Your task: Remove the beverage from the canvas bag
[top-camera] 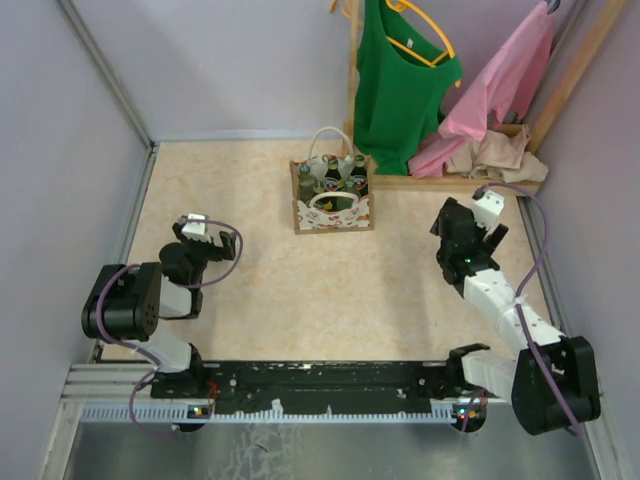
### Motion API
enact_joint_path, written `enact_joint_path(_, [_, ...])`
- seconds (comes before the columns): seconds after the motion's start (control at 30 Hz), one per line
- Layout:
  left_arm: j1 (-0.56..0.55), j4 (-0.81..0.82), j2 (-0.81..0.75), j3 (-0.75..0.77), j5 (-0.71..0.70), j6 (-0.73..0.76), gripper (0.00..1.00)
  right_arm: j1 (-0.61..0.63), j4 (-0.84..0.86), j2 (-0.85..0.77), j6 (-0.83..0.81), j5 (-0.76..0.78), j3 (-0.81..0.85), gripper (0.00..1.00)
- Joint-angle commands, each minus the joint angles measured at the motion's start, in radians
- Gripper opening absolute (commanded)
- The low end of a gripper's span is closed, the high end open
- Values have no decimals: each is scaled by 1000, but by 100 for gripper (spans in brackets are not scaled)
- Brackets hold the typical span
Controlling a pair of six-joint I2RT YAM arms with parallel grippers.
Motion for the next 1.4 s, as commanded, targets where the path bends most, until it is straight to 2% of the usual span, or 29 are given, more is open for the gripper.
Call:
enact_joint_path(0.0, [-5, 7, 1, 14, -5, 8, 100, 10, -15, 18, 22, 44, 62, 99])
enact_joint_path(0.17, [-6, 7, 1, 14, -6, 8, 100, 10, -47, 56, 25, 4, 110, 99])
enact_joint_path(0.3, [-6, 6, 1, 14, -5, 8, 100, 11, -225, 200, 64, -21, 262, 99])
enact_joint_path(0.47, [-5, 7, 1, 14, -5, 8, 100, 29, -311, 330, 53, 6, 371, 99])
enact_joint_path(0.57, [-6, 7, 1, 14, -5, 8, 100, 59, -266, 345, -12, -46, 378, 99])
enact_joint_path(0.73, [-5, 7, 1, 15, -5, 8, 100, 73, -59, 235, -62, -238, 311, 99])
enact_joint_path(0.9, [-6, 6, 1, 15, -4, 8, 100, 105, -105, 266, -96, -278, 467, 98])
enact_joint_path(1.03, [-6, 7, 1, 14, -5, 8, 100, 203, -111, 308, -174, -234, 578, 92])
enact_joint_path(1.1, [-6, 7, 1, 15, -5, 8, 100, 247, -87, 323, -211, -222, 622, 82])
enact_joint_path(1.2, [-6, 7, 1, 14, -6, 8, 100, 288, -30, 337, -266, -223, 681, 59])
enact_joint_path(1.3, [-6, 7, 1, 14, -5, 9, 100, 293, 34, 336, -294, -298, 719, 39])
enact_joint_path(1.37, [-5, 6, 1, 15, -5, 8, 100, 294, 63, 336, -315, -363, 742, 16])
